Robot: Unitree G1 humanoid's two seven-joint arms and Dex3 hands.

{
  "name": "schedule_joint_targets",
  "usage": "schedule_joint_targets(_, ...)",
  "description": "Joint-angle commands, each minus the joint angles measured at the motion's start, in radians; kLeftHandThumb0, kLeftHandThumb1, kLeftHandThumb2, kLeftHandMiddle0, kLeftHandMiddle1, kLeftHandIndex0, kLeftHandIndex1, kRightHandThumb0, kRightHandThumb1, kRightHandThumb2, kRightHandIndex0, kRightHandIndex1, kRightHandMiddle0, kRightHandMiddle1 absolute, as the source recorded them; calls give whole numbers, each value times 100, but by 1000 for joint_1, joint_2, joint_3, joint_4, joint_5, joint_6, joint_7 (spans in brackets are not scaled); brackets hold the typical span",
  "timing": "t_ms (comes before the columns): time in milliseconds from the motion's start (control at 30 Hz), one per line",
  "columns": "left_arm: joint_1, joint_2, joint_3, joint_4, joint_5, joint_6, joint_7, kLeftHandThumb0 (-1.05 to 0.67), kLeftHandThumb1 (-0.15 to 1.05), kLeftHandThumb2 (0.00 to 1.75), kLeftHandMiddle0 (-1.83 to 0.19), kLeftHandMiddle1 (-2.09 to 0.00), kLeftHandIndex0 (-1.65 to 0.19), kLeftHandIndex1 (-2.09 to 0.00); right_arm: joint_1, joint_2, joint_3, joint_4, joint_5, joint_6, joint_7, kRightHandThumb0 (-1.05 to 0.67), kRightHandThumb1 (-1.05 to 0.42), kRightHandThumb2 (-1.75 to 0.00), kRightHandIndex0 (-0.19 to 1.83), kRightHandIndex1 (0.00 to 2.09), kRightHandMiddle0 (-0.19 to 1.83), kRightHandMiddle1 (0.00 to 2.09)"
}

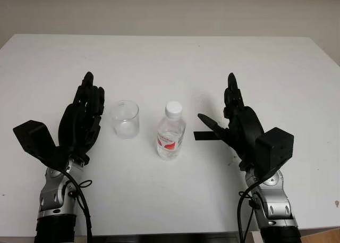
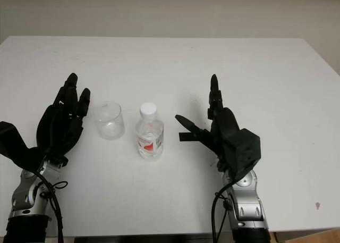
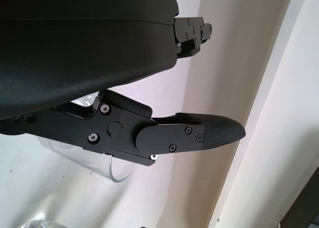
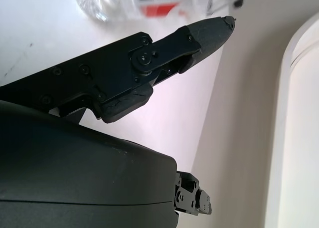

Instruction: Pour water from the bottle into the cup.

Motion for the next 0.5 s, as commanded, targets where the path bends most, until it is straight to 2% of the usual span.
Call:
schedule_joint_targets(0,-19,-3,3,9,1,-14,-6,-74,105,42,9,-5,8,-5,7,-26,7,-60,16,16,31,-88,-91,-5,-19,0,-19,0)
schedule_joint_targets(300,-38,-6,7,35,-9,-24,-13,-72,105,43,9,-6,9,-5,40,-75,39,-200,100,60,175,-100,-88,-5,-19,0,-19,0)
schedule_joint_targets(467,-40,-5,7,43,-6,-32,-14,-74,105,41,8,-6,7,-6,55,-82,95,-218,99,63,227,-98,-85,-4,-19,0,-19,0)
